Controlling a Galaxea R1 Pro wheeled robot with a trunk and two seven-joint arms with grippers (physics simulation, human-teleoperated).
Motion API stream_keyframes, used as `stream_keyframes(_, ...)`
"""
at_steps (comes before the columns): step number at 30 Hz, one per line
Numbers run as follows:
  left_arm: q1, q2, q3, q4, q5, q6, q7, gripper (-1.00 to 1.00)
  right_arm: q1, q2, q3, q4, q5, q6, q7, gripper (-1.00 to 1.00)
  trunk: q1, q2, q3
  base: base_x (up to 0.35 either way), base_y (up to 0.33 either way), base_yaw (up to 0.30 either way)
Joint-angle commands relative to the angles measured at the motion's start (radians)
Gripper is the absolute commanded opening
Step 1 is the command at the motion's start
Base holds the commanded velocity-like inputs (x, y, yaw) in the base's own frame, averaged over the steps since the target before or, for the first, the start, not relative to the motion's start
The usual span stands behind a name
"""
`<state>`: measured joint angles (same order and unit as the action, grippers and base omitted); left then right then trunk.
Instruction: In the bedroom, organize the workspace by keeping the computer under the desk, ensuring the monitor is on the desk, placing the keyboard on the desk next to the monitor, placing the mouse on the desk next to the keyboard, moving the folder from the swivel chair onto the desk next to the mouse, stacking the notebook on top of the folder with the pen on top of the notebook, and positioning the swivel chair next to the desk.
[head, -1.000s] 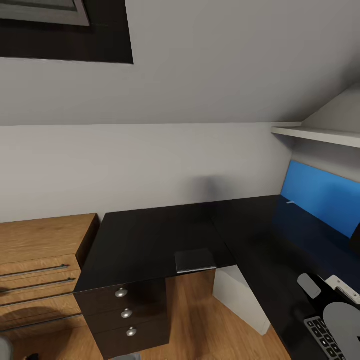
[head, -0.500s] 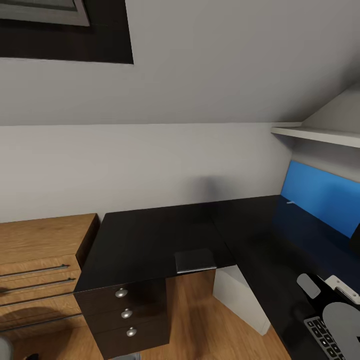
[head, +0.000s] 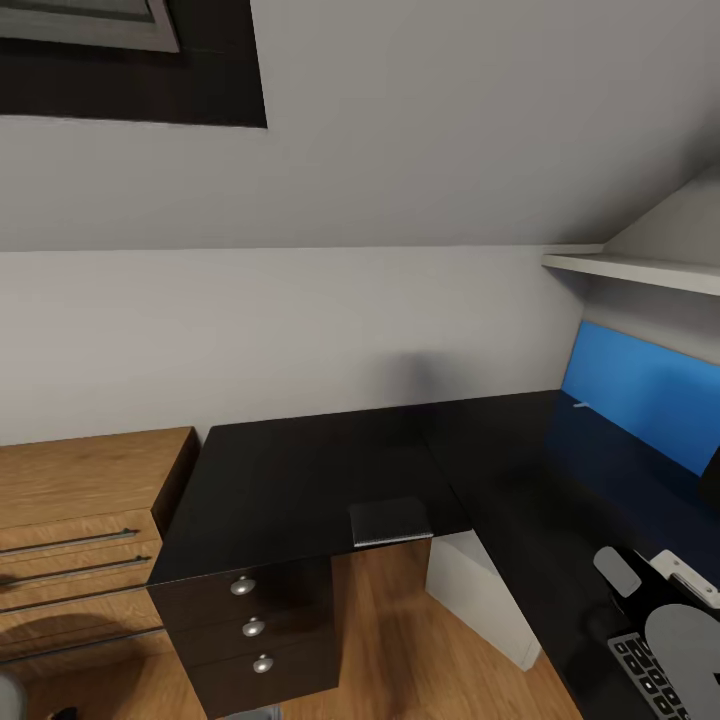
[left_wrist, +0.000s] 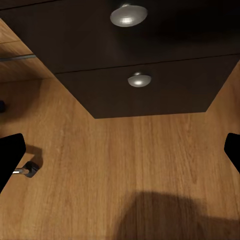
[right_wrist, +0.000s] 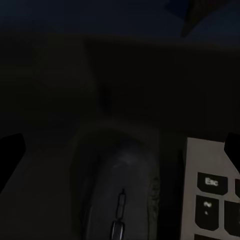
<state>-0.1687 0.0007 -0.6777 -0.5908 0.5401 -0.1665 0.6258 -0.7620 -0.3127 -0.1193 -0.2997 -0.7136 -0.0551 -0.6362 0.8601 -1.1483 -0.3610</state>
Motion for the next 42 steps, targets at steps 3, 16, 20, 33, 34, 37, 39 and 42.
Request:
stream_keyframes(3,-0.002,0.001,-0.008,0.000,0.011,-0.006,0.006,1.00,0.000,0.000,0.005,-0.017,-0.009,-0.007,-0.004,1.00,0.000,-0.001,-0.001,0.000,0.000,0.000)
stream_keyframes(16,-0.002,-0.004,-0.013,0.078,0.009,-0.002,0.008,1.00,0.001,0.051,0.012,-0.117,0.042,-0.007,-0.019,1.00,0.000,-0.001,0.001,0.000,0.000,0.160)
stream_keyframes(20,-0.002,-0.012,-0.012,0.104,0.008,-0.002,0.008,1.00,0.001,0.064,0.013,-0.117,0.053,-0.008,-0.020,1.00,0.000,-0.001,0.003,0.000,0.000,0.266)
stream_keyframes(33,-0.002,-0.055,-0.011,0.180,0.007,0.000,0.005,1.00,0.004,0.239,0.014,-0.013,0.322,-0.165,-0.016,1.00,0.000,-0.001,0.004,0.000,0.000,0.275)
stream_keyframes(34,-0.002,-0.055,-0.011,0.180,0.007,0.001,0.005,1.00,0.004,0.244,0.014,-0.005,0.325,-0.169,-0.016,1.00,0.000,-0.001,0.004,0.000,0.000,0.279)
stream_keyframes(37,-0.002,-0.056,-0.011,0.181,0.007,0.006,0.005,1.00,0.004,0.266,0.014,0.020,0.337,-0.187,-0.014,1.00,0.000,-0.001,0.004,0.000,0.000,0.280)
stream_keyframes(39,-0.002,-0.056,-0.011,0.181,0.007,0.008,0.005,1.00,0.004,0.274,0.014,0.029,0.340,-0.204,-0.013,1.00,0.000,-0.001,0.004,0.000,0.000,0.280)
stream_keyframes(42,-0.002,-0.056,-0.011,0.181,0.007,0.010,0.005,1.00,0.004,0.276,0.013,0.032,0.342,-0.215,-0.011,1.00,0.000,-0.001,0.004,0.000,0.000,0.280)
